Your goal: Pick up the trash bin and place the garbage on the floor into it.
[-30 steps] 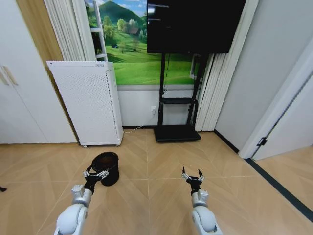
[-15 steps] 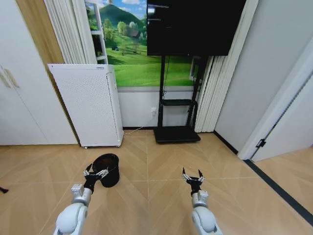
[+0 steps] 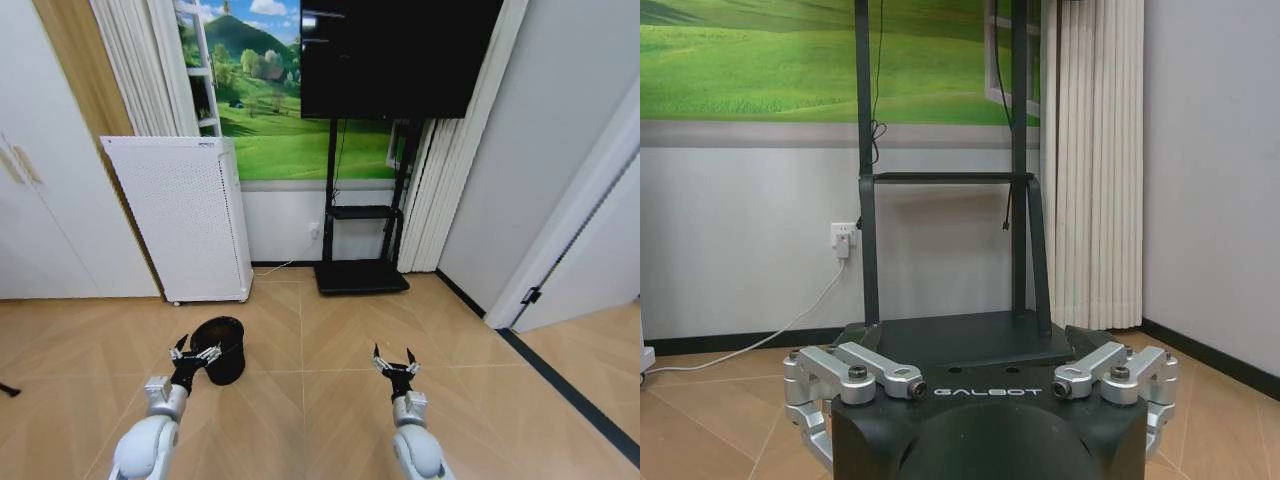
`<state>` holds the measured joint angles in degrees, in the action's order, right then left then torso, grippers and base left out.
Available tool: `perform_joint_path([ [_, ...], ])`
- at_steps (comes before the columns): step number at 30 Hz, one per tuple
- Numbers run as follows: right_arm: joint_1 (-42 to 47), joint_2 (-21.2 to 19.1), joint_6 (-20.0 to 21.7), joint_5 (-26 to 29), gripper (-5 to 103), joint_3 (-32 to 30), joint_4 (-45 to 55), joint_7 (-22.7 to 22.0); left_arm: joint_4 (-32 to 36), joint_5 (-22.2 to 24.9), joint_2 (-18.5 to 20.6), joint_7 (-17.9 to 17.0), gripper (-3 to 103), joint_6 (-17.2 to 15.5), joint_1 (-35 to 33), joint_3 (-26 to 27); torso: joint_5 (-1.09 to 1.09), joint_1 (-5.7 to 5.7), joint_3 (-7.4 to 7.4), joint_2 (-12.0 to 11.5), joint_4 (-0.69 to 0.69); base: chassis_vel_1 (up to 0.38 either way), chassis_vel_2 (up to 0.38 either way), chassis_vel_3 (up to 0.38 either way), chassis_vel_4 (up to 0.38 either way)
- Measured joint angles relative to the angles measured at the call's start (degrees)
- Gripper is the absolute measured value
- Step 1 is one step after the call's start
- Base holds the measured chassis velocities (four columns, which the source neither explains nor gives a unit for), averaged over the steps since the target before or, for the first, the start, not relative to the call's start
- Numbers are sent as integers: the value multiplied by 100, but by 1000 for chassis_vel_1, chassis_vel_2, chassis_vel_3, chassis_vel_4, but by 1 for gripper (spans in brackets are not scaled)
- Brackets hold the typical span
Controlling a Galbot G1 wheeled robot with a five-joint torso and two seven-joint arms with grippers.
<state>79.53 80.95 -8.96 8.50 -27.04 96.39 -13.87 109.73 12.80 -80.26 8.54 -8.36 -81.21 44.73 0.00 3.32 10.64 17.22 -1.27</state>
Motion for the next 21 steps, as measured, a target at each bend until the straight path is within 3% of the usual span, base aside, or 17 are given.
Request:
perform_joint_path([
  [21,-56,-8,110,-34,100,-6,178,10,84,42,-38,-66,100,0,-56,84,0,163,317,480,0,0,0,0,0],
])
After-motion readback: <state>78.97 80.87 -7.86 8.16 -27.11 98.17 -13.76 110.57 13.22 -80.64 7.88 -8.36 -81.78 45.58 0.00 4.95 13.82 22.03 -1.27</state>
